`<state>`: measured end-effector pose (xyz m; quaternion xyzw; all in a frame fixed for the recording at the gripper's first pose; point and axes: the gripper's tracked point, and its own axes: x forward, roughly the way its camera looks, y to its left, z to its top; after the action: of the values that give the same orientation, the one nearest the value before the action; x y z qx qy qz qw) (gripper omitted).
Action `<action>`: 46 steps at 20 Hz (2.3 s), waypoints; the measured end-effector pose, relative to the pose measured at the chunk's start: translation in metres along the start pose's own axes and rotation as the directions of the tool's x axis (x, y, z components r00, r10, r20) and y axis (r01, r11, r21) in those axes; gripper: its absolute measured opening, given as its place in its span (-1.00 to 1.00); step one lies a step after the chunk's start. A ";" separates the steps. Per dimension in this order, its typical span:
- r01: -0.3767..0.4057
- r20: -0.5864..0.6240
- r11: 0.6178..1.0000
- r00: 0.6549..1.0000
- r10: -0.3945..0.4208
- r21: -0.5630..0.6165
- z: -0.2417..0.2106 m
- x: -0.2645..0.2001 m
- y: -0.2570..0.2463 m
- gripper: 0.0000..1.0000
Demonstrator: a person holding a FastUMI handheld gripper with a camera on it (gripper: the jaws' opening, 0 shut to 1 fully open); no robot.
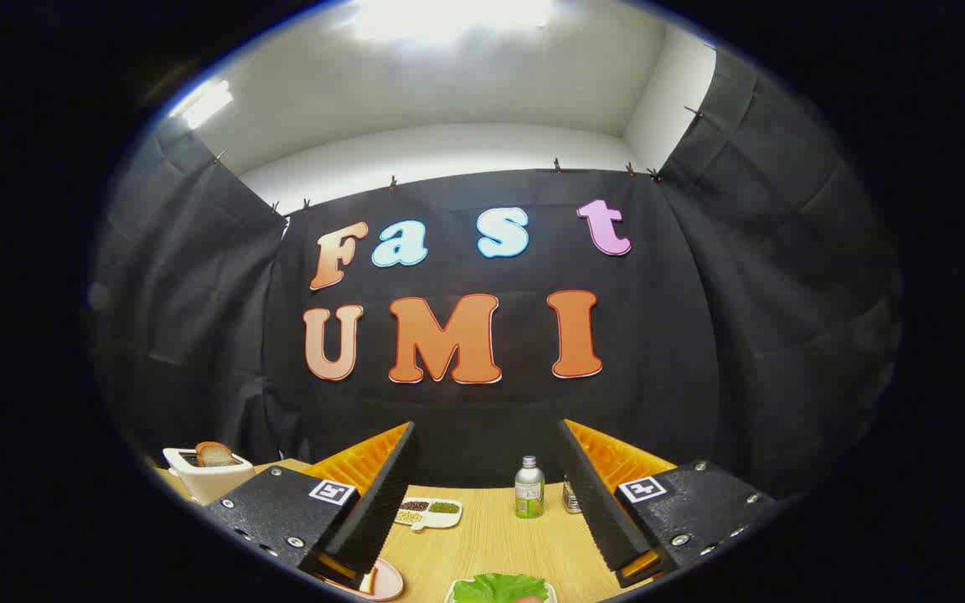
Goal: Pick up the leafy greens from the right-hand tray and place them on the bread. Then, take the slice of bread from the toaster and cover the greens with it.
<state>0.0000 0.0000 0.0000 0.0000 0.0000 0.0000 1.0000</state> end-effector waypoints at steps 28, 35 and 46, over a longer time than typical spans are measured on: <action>-0.078 -0.265 0.996 0.962 0.062 -0.050 -0.085 0.001 0.014 0.95; -0.076 -0.498 0.996 0.866 0.041 -0.051 -0.157 -0.006 0.008 0.95; -0.077 -0.716 0.997 0.697 0.030 -0.033 -0.227 -0.026 -0.005 0.96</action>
<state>-0.0260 -0.0049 -0.2271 -0.0303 0.3882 0.0288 0.9206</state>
